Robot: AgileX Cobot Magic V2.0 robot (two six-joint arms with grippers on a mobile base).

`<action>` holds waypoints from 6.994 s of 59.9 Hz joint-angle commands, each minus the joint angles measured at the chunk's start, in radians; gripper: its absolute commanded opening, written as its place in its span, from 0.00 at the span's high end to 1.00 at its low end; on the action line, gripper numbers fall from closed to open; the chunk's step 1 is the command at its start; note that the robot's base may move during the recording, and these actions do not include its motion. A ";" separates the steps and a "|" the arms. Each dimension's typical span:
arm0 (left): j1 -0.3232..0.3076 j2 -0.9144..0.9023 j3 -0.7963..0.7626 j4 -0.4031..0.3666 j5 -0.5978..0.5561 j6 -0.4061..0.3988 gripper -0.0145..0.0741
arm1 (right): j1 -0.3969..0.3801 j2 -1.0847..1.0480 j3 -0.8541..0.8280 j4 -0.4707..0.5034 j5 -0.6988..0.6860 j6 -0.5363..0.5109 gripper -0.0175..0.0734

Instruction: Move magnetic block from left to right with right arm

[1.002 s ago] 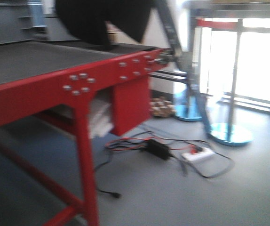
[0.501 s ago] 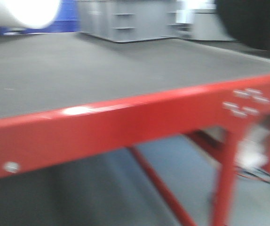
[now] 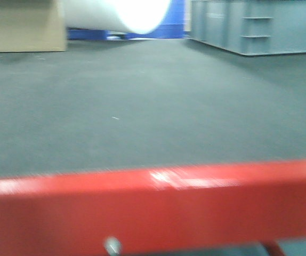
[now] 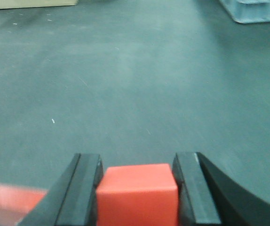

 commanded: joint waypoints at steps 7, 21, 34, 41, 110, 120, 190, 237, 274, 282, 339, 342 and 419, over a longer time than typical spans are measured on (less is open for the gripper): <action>0.071 -0.015 0.009 0.000 -0.093 -0.007 0.97 | 0.000 0.008 -0.026 -0.016 -0.083 -0.010 0.62; 0.082 -0.015 0.009 0.000 -0.093 -0.007 0.97 | 0.000 0.008 -0.026 -0.016 -0.083 -0.010 0.62; 0.082 -0.015 0.009 0.000 -0.093 -0.007 0.97 | 0.000 0.008 -0.026 -0.016 -0.083 -0.010 0.62; 0.082 -0.015 0.009 0.000 -0.093 -0.007 0.97 | 0.000 0.008 -0.026 -0.016 -0.083 -0.010 0.62; 0.049 -0.015 0.009 0.000 -0.093 -0.007 0.97 | 0.000 0.013 -0.028 -0.006 -0.101 -0.010 0.62; 0.049 -0.015 0.009 0.000 -0.093 -0.007 0.97 | 0.000 0.104 -0.107 0.057 -0.132 -0.036 0.62; 0.049 -0.015 0.009 0.000 -0.093 -0.007 0.97 | 0.200 1.352 -0.656 0.350 -0.099 -0.411 0.62; 0.049 -0.015 0.009 0.000 -0.093 -0.007 0.97 | 0.152 1.194 -0.652 0.357 -0.035 -0.345 0.24; 0.049 -0.015 0.009 0.000 -0.093 -0.007 0.97 | 0.133 0.448 -0.171 0.373 -0.177 -0.338 0.74; 0.049 -0.015 0.009 0.000 -0.093 -0.007 0.97 | 0.133 0.290 -0.070 0.374 -0.170 -0.338 0.74; 0.049 -0.015 0.009 0.000 -0.093 -0.007 0.97 | -0.003 -0.005 0.102 0.292 -0.217 -0.338 0.74; 0.049 -0.015 0.009 0.000 -0.093 -0.007 0.97 | -0.059 -0.057 0.163 0.289 -0.249 -0.338 0.74; 0.049 -0.013 0.009 0.000 -0.093 -0.007 0.97 | -0.441 -0.436 0.702 0.284 -0.666 -0.338 0.74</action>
